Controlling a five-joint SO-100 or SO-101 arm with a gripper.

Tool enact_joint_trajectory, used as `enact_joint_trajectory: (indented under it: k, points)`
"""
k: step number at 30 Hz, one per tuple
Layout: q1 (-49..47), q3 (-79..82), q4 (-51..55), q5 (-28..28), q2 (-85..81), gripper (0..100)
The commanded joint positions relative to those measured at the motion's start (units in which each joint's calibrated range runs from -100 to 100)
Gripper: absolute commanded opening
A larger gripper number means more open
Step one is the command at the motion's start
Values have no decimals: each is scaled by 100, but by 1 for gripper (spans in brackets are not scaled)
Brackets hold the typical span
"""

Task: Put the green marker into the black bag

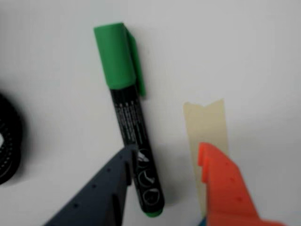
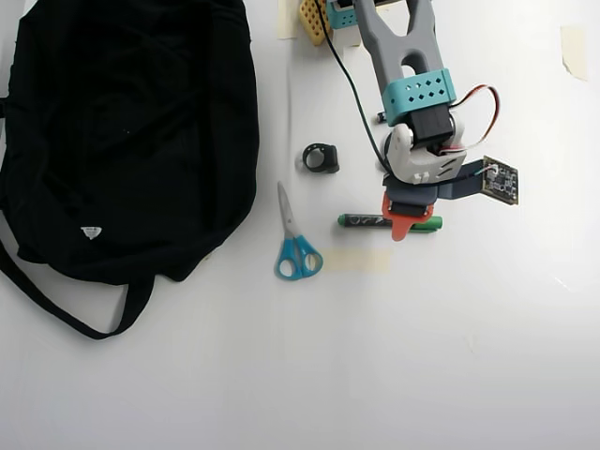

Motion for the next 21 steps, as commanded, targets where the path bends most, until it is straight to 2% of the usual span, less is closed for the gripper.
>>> enact_joint_trajectory:
  k: [1, 7, 13, 21]
  points:
    - [-24, -249, -2, -13, -121, 19]
    - [-46, -124, 524, -19, -72, 30]
    - [-39, -70, 955, -3, -72, 31]
    - [-16, -142, 989, 149, 169, 31]
